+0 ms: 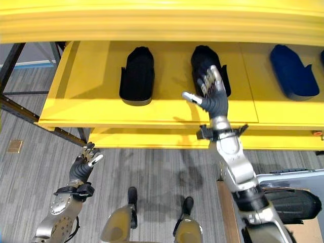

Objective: Move parts from the plastic box to the shelf.

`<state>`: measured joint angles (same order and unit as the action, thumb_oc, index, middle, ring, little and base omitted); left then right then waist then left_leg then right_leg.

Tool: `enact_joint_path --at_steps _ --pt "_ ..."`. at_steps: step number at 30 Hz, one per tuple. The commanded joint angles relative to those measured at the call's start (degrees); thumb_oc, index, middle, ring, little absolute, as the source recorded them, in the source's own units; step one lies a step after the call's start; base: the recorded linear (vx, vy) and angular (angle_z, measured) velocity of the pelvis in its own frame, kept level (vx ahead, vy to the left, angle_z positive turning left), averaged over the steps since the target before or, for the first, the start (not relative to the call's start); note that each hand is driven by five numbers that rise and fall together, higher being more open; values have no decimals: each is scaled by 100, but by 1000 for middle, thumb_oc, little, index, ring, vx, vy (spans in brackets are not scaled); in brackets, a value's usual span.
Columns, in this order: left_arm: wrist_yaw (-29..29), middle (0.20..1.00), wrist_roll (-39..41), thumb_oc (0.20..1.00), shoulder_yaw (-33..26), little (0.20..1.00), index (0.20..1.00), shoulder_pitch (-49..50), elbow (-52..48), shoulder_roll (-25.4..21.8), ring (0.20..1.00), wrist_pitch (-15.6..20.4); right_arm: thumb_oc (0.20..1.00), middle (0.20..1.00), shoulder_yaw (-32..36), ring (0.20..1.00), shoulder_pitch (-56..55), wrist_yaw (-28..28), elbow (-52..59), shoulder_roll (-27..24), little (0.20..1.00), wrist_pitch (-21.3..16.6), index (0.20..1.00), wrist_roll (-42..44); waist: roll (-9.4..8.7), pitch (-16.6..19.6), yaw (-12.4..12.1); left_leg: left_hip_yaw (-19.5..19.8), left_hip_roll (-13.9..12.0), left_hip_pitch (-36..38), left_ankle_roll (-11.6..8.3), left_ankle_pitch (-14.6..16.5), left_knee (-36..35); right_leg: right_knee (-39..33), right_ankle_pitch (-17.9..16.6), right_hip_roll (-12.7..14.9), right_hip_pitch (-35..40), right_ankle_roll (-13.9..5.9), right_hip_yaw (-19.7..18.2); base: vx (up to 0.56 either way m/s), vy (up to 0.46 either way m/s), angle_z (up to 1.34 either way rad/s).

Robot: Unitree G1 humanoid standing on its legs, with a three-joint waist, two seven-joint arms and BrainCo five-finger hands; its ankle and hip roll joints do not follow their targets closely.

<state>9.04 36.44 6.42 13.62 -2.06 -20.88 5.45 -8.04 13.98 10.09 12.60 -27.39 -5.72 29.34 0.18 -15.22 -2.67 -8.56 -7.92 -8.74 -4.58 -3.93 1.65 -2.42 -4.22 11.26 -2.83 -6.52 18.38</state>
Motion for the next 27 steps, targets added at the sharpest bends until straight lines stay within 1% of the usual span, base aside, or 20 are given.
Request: enact_joint_path --at_steps 1,2,3,6,7,9,11,15,23,26,27 --pt "-152 1000 -277 1000 -65 1000 1000 79 -329 -151 1000 136 1000 1000 293 1000 302 -278 259 -40 1000 -331 1000 -273 -61 362 -56 257 -223 -11 -171 -180 -200 412 404 208 -46 -305 241 46 -8 -4" --pt "-152 1000 -277 1000 -64 1000 1000 79 -329 -152 1000 136 1000 1000 293 1000 301 -278 259 -40 1000 -330 1000 -273 -61 365 -56 257 -223 -13 -171 -180 -200 412 403 208 -48 -305 241 73 -6 -5" --pt "-225 1000 -433 1000 -303 1000 1000 347 -304 0 1000 117 1000 1000 541 1000 -515 -527 456 121 1000 -311 1000 -259 -29 530 58 180 -266 224 -199 -221 -393 283 396 164 118 -325 212 102 -16 0" --pt "-288 1000 -527 1000 -418 1000 1000 519 -312 103 1000 95 1000 1000 606 1000 -1132 -750 489 281 1000 -251 1000 -99 -1 658 127 101 -298 434 -234 -261 -557 132 376 113 274 -337 188 76 -18 -12" --pt "-326 1000 -552 1000 -459 1000 1000 567 -304 127 1000 93 1000 1000 672 1000 -1258 -803 569 216 1000 -196 1000 -217 7 708 147 83 -318 435 -242 -285 -588 86 348 99 267 -337 181 15 -15 -12" --pt "-410 1000 -604 1000 -513 1000 1000 662 -323 180 1000 81 1000 1000 683 1000 -1582 -961 557 310 1000 -158 1000 -12 21 775 193 53 -364 483 -265 -302 -623 -6 330 61 305 -333 152 11 -20 -5" --pt "-425 1000 -660 1000 -546 1000 1000 708 -321 187 1000 89 1000 1000 717 1000 -1691 -1001 559 310 1000 -141 1000 -23 27 809 210 28 -382 510 -279 -306 -642 -44 328 34 330 -331 132 14 -19 -6" --pt "-482 1000 -738 1000 -728 1000 1000 888 -314 341 1000 119 1000 1000 908 1000 -2173 -1069 466 419 1000 -59 1000 -81 64 922 317 -68 -496 674 -317 -316 -665 -80 380 -68 412 -294 -3 17 -24 -16" --pt "-549 1000 -871 1000 -844 1000 1000 978 -345 441 1000 93 1000 1000 1009 1000 -2632 -1196 422 535 1000 40 1000 85 104 965 420 -130 -592 818 -354 -325 -665 -75 461 -138 517 -254 -82 9 -16 -4" --pt "-548 1000 -937 1000 -885 1000 1000 1017 -344 462 1000 84 1000 1000 1044 1000 -2782 -1212 369 584 1000 86 1000 133 153 955 459 -148 -608 860 -364 -339 -665 -26 510 -146 522 -232 -121 -5 -9 -3" --pt "-545 1000 -971 1000 -915 1000 1000 1021 -323 477 1000 89 1000 1000 1076 1000 -2875 -1221 324 615 1000 103 1000 101 204 930 496 -162 -605 882 -365 -350 -665 23 542 -147 498 -215 -149 -23 -25 -8"
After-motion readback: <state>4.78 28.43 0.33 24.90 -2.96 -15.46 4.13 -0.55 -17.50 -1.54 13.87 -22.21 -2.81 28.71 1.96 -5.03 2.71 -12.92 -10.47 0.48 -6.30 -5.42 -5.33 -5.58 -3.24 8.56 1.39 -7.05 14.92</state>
